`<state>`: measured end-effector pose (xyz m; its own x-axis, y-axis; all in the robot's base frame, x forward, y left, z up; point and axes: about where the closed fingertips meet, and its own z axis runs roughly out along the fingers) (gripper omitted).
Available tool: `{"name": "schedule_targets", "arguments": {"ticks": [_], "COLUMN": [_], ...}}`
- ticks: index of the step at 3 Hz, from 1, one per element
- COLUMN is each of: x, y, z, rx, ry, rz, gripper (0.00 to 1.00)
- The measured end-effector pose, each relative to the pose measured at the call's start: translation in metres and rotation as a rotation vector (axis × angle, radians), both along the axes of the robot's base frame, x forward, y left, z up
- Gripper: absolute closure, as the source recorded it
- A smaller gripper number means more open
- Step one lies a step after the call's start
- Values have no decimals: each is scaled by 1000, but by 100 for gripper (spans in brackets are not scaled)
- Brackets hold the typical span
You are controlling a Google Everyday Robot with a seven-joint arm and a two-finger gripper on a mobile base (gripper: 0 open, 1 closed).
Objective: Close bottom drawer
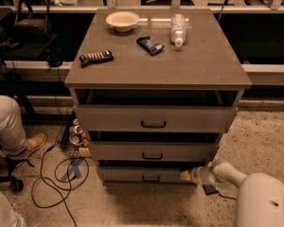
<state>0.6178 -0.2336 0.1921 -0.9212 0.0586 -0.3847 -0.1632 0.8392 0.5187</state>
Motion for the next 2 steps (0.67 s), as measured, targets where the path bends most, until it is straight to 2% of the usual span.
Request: {"name": "schedule_targets", "arguments": {"ticks": [1, 2], "x": [-32, -96], "y": [-21, -61], "z": [-13, -23], "rx": [-3, 33], "ry": [50, 122], "rz": [-17, -63], "gripper": [100, 100]}}
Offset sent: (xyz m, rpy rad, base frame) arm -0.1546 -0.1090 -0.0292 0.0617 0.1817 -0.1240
